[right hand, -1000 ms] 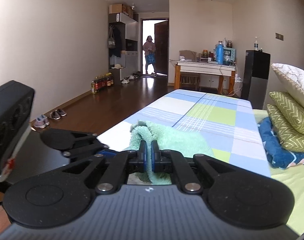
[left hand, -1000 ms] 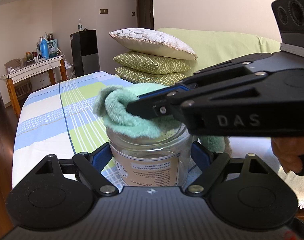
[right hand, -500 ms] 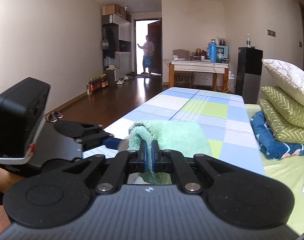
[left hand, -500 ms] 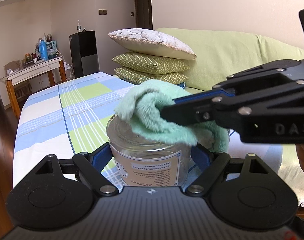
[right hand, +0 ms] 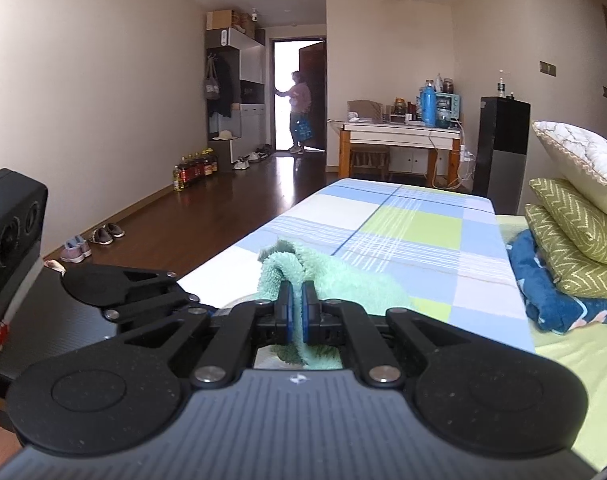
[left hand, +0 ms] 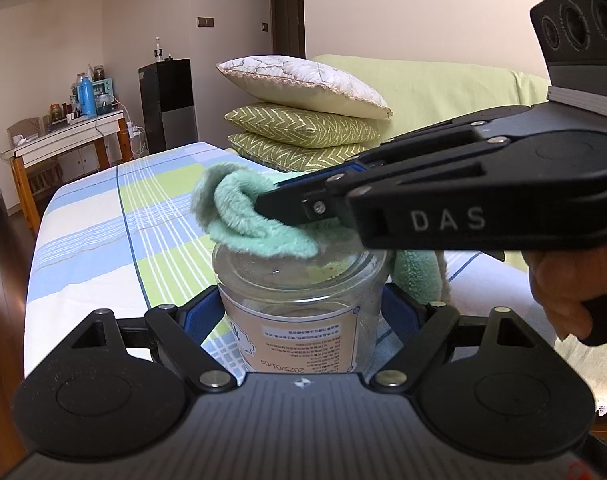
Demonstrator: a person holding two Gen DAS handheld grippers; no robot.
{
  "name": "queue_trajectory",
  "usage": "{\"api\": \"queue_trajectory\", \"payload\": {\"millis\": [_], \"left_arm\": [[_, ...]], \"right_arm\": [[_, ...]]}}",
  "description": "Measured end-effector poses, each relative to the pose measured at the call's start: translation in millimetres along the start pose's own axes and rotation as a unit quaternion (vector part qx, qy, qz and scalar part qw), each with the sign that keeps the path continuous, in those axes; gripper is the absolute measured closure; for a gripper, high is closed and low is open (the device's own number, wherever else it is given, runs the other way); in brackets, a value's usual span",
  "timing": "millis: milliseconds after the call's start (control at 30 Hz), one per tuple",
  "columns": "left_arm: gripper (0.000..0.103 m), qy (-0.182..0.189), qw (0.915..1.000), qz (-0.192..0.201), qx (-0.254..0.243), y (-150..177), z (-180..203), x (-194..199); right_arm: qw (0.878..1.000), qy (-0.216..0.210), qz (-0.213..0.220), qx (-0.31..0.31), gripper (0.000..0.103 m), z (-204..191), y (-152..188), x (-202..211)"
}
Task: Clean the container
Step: 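Rub the green towel around the jar's open rim with the right gripper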
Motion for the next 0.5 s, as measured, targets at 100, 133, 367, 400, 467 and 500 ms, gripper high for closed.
{"api": "queue_trajectory", "payload": {"millis": [100, 133, 367, 400, 467, 500], "left_arm": [[0.018, 0.001, 1.0000, 0.000, -0.001, 0, 0, 0], [0.018, 0.001, 1.0000, 0.000, -0.001, 0, 0, 1], [0.018, 0.001, 1.0000, -0.001, -0.006, -1, 1, -1], [0.018, 0.000, 1.0000, -0.001, -0.006, -1, 1, -1], [0.018, 0.001, 1.0000, 0.000, -0.004, -1, 0, -2], [0.018, 0.001, 1.0000, 0.000, -0.001, -1, -1, -2]], "right_arm": [[1.000, 0.007, 0.000, -0.003, 0.100, 3, 4, 8], [1.000, 0.008, 0.000, -0.005, 0.100, 4, 5, 12], [1.000, 0.005, 0.000, -0.010, 0.100, -2, 14, 39], [1.000, 0.002, -0.001, -0.011, 0.100, -4, 14, 41], [1.000, -0.004, -0.001, -0.011, 0.100, -10, 14, 43], [1.000, -0.008, -0.001, -0.008, 0.100, -13, 14, 43]]}}
Point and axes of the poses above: each gripper's, at about its wrist camera, not at the fingertips, and x roughly against the way its jaws point, z to its right, y to its underside, the point moved 8 cm from there along -x, roughly the way its jaws point, and after that the axes turned 15 degrees about y, right-handed, at the moved point
